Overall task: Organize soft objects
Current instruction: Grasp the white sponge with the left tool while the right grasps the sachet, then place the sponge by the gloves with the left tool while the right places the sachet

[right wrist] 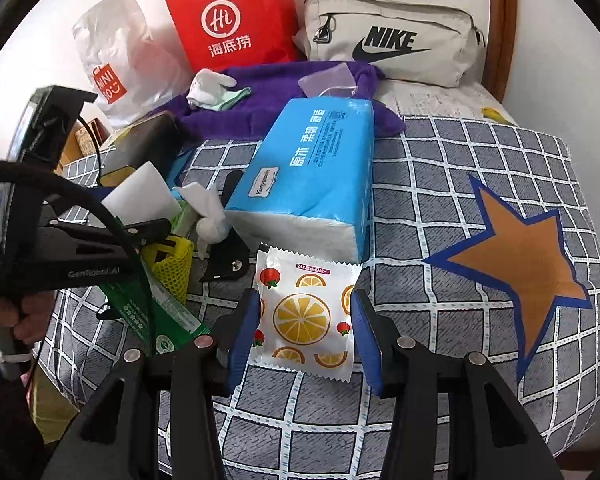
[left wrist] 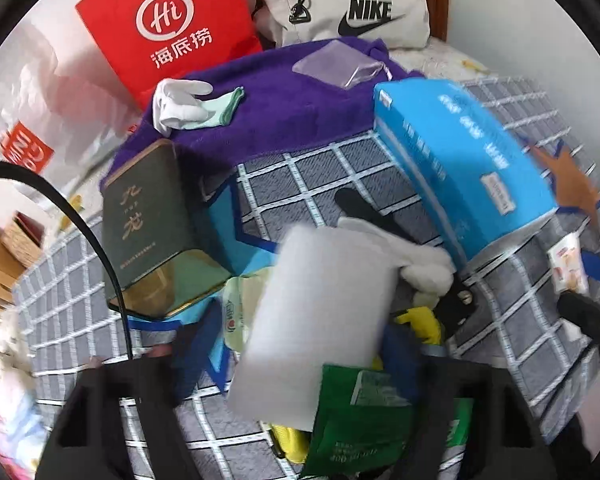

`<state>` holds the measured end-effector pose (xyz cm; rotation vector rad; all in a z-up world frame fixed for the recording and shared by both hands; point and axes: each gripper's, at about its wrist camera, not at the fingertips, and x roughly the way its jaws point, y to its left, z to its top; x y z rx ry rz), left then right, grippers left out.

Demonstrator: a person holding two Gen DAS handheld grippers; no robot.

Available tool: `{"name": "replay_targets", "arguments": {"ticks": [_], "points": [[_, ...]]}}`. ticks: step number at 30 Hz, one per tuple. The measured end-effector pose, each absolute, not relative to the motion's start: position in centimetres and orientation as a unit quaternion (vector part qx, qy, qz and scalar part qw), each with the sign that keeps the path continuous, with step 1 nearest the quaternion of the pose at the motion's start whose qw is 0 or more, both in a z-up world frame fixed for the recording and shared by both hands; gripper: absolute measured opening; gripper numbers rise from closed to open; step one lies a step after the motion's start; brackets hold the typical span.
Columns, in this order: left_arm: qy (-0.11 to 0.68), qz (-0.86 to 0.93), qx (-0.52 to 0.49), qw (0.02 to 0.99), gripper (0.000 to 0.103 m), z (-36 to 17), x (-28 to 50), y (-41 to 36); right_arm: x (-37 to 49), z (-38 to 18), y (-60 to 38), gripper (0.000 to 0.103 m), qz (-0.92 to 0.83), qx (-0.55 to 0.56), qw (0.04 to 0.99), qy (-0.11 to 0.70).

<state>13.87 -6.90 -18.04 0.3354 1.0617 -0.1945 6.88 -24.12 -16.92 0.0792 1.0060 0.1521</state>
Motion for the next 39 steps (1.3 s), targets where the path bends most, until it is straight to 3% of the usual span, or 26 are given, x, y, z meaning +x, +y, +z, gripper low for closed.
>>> {"name": "replay_targets", "arguments": {"ticks": [11, 39], "points": [[0.477, -0.146, 0.038, 0.866, 0.051, -14.3, 14.4, -2.5, 7.2, -16.1, -23.8, 0.047, 0.086, 0.042, 0.876, 0.473], [0.455, -0.078, -0.042, 0.886, 0.051, -11.4, 14.8, 3.7, 10.7, -11.9, -21.8, 0.047, 0.122, 0.018, 0.890, 0.438]]}}
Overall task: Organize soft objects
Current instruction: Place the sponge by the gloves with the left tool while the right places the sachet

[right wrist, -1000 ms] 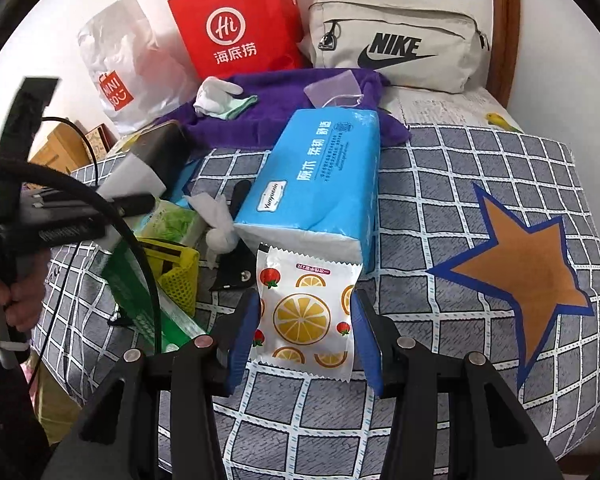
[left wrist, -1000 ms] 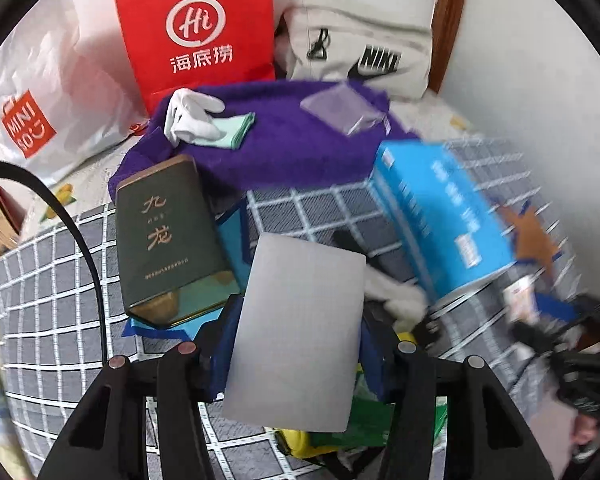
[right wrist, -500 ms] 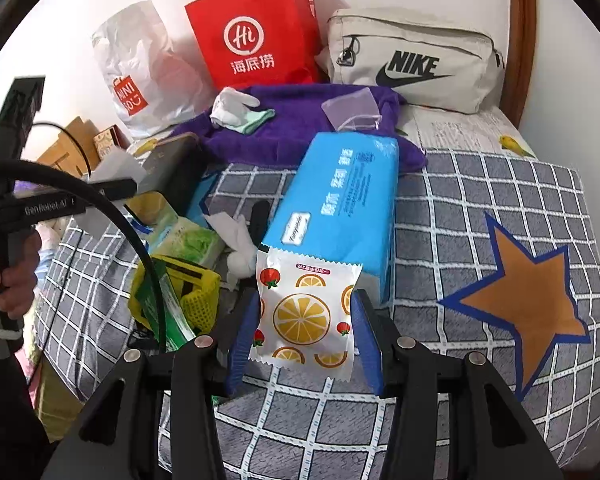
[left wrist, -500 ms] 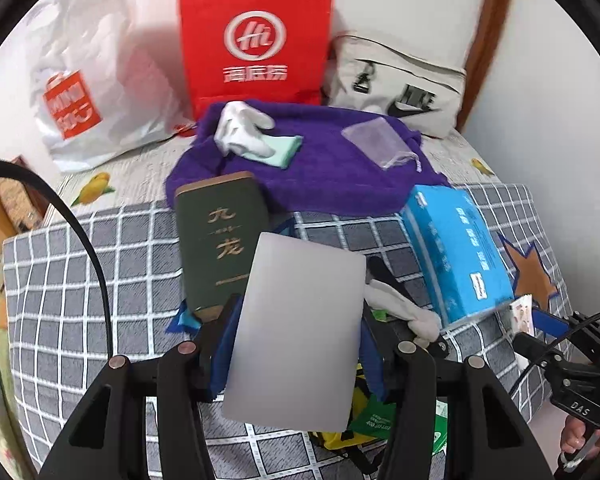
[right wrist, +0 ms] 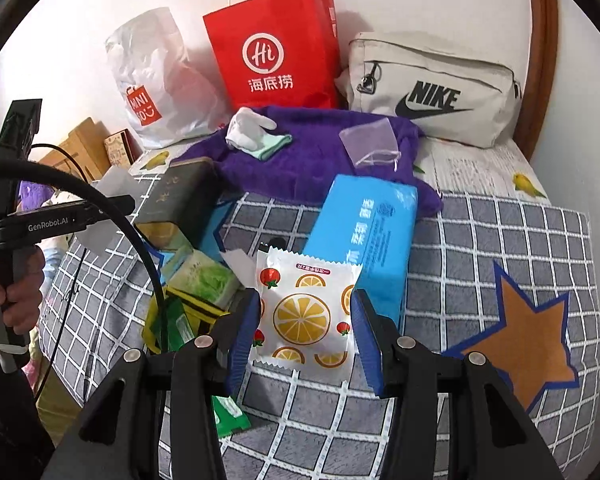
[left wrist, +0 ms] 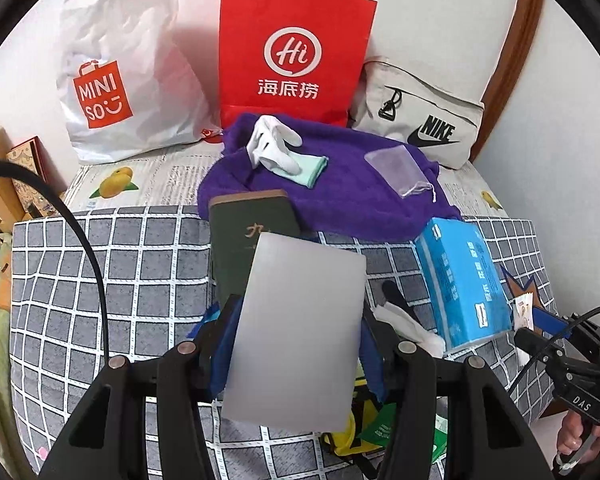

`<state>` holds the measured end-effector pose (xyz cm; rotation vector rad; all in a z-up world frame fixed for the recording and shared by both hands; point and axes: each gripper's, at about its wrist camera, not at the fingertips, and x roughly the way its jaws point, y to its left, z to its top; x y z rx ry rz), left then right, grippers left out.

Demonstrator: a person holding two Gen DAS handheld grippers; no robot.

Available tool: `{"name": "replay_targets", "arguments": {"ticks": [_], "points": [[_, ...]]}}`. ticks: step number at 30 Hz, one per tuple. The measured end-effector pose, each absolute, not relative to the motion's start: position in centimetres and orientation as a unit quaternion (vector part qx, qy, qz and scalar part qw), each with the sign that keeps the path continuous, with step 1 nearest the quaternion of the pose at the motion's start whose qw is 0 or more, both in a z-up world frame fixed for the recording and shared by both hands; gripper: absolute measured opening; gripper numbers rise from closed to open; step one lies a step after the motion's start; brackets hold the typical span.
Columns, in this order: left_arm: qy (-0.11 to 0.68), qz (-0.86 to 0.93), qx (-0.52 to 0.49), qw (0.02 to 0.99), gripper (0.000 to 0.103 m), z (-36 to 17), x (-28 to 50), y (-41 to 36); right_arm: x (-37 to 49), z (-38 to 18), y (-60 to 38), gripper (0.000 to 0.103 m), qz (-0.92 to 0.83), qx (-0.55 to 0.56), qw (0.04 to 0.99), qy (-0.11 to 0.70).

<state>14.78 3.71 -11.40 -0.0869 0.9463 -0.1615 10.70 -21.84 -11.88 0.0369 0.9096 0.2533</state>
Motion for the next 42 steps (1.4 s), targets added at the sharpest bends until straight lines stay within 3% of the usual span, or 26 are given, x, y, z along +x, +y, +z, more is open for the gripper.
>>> {"name": "replay_targets", "arguments": {"ticks": [14, 27, 42], "points": [[0.454, -0.089, -0.038, 0.886, 0.051, -11.2, 18.7, 4.1, 15.6, -10.3, -22.7, 0.047, 0.118, 0.006, 0.897, 0.427], [0.454, -0.086, -0.032, 0.886, 0.052, -11.0, 27.5, 3.6, 24.6, -9.9, -24.2, 0.047, 0.099, 0.010, 0.899, 0.426], [0.498, -0.096, -0.028, 0.861, 0.053, -14.8, 35.4, 1.6, 34.4, -15.6, -22.9, 0.047, 0.097, -0.021, 0.852, 0.513]]}}
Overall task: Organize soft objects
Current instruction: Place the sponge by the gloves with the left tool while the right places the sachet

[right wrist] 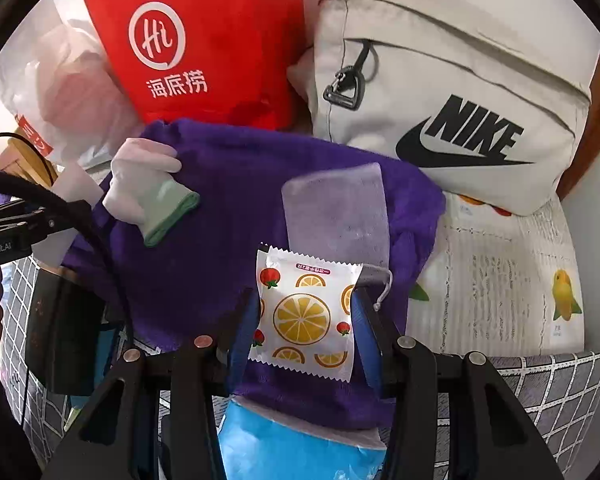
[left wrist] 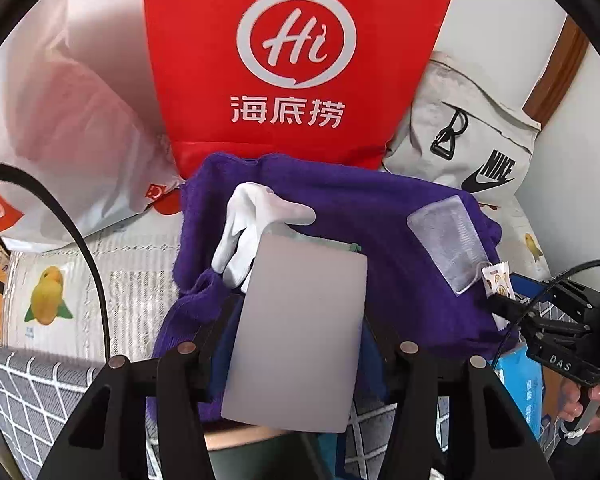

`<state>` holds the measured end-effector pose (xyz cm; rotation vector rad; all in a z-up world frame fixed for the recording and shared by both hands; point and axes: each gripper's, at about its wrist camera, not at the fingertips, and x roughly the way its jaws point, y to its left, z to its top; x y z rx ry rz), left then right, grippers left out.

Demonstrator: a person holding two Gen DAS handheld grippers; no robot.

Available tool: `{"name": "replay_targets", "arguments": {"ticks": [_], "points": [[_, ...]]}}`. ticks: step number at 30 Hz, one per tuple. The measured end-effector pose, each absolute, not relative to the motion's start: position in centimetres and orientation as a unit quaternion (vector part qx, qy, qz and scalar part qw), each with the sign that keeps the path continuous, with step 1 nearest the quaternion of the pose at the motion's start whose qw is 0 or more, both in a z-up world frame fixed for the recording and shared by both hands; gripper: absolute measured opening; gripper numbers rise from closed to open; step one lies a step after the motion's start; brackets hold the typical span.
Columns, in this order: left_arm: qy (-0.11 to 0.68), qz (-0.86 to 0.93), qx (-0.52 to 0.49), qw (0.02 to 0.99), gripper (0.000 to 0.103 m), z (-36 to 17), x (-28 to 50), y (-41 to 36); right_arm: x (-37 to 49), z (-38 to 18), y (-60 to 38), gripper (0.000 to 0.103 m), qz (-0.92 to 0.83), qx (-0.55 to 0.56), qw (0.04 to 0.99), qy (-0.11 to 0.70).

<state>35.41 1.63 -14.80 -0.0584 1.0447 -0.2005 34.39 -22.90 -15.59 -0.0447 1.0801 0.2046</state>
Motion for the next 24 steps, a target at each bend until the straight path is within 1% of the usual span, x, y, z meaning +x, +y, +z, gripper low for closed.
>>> {"name": "replay_targets", "arguments": {"ticks": [7, 10, 13, 16, 18, 19, 21, 23, 24], "points": [[0.516, -0.084, -0.001, 0.852, 0.053, -16.4, 37.5, 0.5, 36.2, -18.4, -23.3, 0.047, 0.096, -0.022, 0.825, 0.556], [0.525, -0.068, 0.015, 0.848, 0.053, -17.5, 38.1, 0.4, 36.5, -18.9, -23.3, 0.048, 0.101, -0.021, 0.821, 0.562], [0.539, -0.065, 0.011, 0.840, 0.053, -18.3, 38.6, 0.6, 36.9, -19.5, -23.4, 0.048, 0.097, -0.031, 0.815, 0.570], [0.546, -0.070, 0.017, 0.835, 0.053, -18.8, 38.8, 0.4, 36.7, -19.5, -23.4, 0.051, 0.104, -0.033, 0.815, 0.569], [0.557, -0.071, 0.018, 0.827, 0.053, -19.3, 39.1, 0.3, 36.6, -19.5, -23.3, 0.056, 0.110, -0.034, 0.814, 0.569], [0.561, -0.072, 0.015, 0.824, 0.054, -19.5, 39.2, 0.3, 36.6, -19.5, -23.3, 0.057, 0.114, -0.034, 0.814, 0.569], [0.574, -0.078, 0.009, 0.815, 0.066, -19.9, 39.3, 0.3, 36.8, -19.4, -22.8, 0.061, 0.118, -0.037, 0.813, 0.569], [0.577, -0.080, 0.011, 0.813, 0.070, -19.8, 39.2, 0.3, 36.6, -19.2, -22.6, 0.064, 0.117, -0.046, 0.814, 0.567], [0.574, -0.079, 0.011, 0.815, 0.071, -19.6, 39.0, 0.3, 36.3, -18.9, -22.5, 0.069, 0.114, -0.052, 0.818, 0.561]]}}
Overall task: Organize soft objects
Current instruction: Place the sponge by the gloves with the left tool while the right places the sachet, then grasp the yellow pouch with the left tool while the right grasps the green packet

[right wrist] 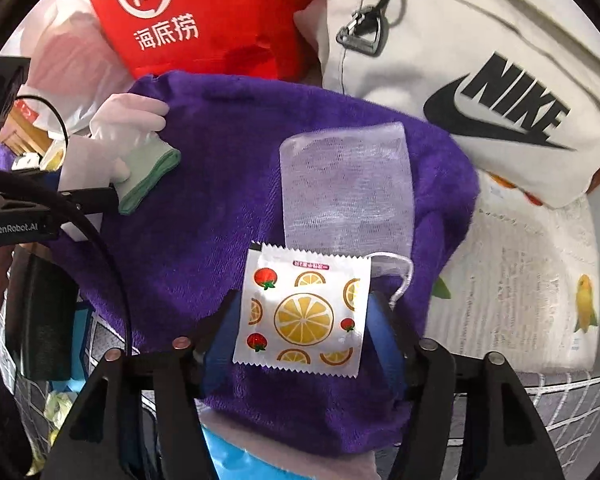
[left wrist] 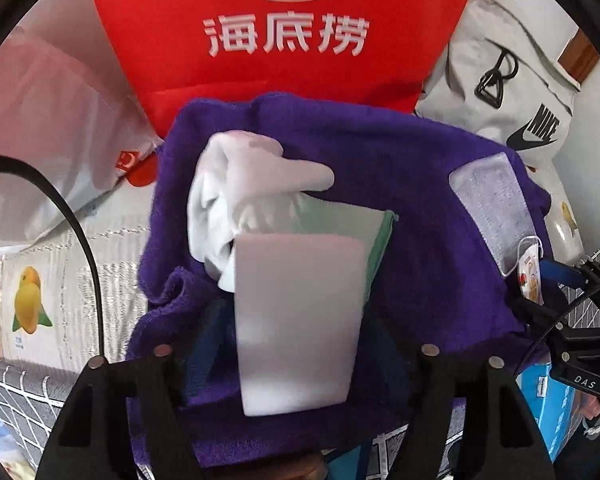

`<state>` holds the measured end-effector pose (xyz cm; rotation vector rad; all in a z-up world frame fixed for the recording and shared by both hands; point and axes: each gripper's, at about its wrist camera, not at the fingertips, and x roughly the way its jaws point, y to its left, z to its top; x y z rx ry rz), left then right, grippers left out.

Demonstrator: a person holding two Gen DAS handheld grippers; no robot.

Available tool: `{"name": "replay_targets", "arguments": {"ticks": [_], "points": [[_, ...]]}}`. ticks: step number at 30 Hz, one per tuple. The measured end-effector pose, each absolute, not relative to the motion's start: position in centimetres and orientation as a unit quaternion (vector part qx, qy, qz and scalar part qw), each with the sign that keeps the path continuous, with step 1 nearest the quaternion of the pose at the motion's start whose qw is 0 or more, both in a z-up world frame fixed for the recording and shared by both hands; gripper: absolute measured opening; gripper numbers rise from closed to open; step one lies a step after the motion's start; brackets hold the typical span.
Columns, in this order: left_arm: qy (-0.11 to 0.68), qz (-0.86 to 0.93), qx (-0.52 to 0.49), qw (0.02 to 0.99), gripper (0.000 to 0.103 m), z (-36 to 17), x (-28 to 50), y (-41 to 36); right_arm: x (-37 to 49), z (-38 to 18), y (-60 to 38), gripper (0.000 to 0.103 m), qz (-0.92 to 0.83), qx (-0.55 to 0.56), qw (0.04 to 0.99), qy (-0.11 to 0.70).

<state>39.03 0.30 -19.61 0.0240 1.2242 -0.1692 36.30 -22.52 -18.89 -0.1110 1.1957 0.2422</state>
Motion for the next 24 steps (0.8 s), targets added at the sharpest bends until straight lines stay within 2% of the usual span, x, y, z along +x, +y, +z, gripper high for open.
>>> {"name": "replay_targets", "arguments": {"ticks": [4, 15, 24], "points": [[0.564, -0.082, 0.003, 0.822, 0.071, -18.5, 38.2, 0.8, 35.3, -17.9, -22.6, 0.074, 0.108, -0.051, 0.825, 0.552], [0.483, -0.067, -0.002, 0.873, 0.071, -12.3, 31.7, 3.4, 28.4, -11.0, -24.6, 0.075, 0.106, -0.009, 0.868, 0.485], [0.498, -0.073, -0.057, 0.862, 0.071, -11.7, 23.7, 5.5, 17.8, -8.8, -22.9, 0.075, 0.149, 0.023, 0.879, 0.453]]}}
